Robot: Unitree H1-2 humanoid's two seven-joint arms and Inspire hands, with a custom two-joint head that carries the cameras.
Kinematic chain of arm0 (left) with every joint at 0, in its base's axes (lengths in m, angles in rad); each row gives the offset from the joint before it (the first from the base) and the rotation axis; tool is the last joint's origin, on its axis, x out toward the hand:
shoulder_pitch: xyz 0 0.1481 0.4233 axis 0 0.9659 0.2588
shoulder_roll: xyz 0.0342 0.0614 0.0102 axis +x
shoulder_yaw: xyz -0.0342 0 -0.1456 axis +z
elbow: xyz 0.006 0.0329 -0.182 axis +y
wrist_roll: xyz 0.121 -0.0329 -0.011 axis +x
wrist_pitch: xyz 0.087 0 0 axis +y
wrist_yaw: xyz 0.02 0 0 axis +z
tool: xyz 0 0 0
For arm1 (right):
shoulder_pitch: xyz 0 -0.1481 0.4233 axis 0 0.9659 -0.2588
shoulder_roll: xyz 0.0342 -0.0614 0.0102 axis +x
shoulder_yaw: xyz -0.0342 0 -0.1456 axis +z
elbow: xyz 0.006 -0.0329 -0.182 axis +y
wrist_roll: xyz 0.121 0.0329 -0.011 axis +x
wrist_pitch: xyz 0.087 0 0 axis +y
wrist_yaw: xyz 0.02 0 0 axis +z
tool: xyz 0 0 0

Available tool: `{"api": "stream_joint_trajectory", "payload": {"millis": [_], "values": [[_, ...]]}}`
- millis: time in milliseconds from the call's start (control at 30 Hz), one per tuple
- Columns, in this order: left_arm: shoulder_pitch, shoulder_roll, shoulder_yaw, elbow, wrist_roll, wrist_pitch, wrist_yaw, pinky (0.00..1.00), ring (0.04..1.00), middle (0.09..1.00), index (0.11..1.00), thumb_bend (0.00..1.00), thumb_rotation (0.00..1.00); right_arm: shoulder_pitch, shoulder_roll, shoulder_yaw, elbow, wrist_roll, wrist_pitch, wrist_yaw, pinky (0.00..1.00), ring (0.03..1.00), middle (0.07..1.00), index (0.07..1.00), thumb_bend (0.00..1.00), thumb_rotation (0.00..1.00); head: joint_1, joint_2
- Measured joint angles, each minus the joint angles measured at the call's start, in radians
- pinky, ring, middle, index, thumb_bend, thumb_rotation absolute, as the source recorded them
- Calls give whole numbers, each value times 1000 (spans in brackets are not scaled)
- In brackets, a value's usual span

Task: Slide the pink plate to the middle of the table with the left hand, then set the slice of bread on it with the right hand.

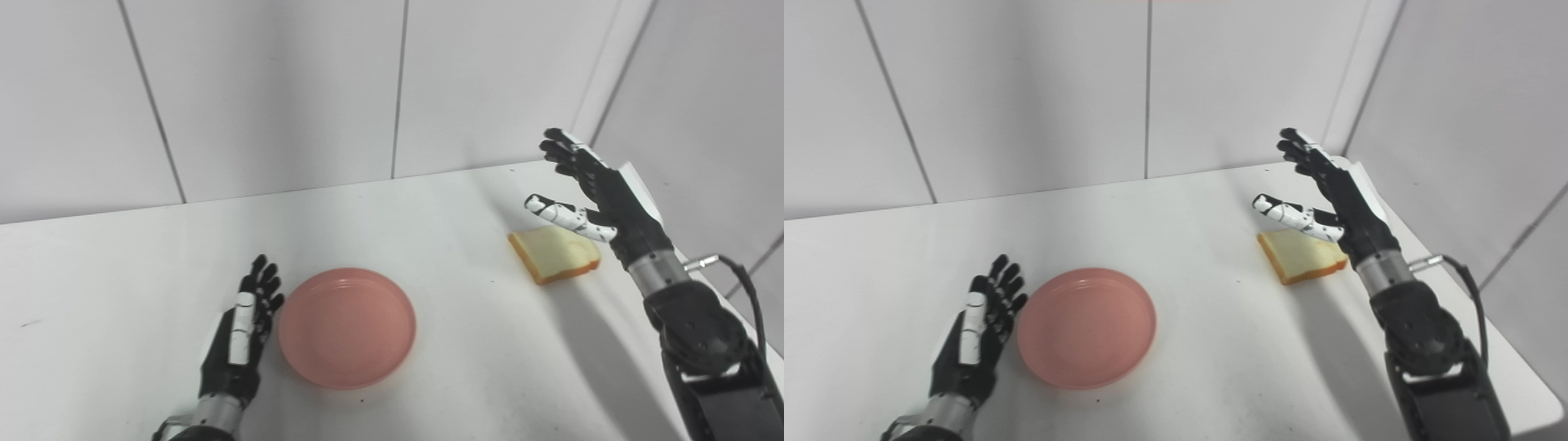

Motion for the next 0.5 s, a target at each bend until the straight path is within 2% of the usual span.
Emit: {"api": "stream_joint_trajectory", "payload": {"millis": [100,167,300,500], "values": [[-3,3,19,2,-18,0,-4,999,988,985,986,731,1000,4,-38,8,50,-38,0,24,825,852,849,879,800,580,-14,-2],[-9,5,21,10,-33,0,-10,1000,986,985,985,730,1000,5,-60,18,85,-76,-2,33,839,865,849,878,818,605,-20,-2],[-12,6,21,12,-34,0,-12,1000,990,990,988,731,1000,2,-119,20,138,-115,-2,57,867,892,866,890,837,560,-14,1],[-12,5,19,9,-39,7,-12,1000,992,990,986,736,1000,-11,-156,9,170,-100,-2,102,858,894,878,898,835,495,-11,-2]]}}
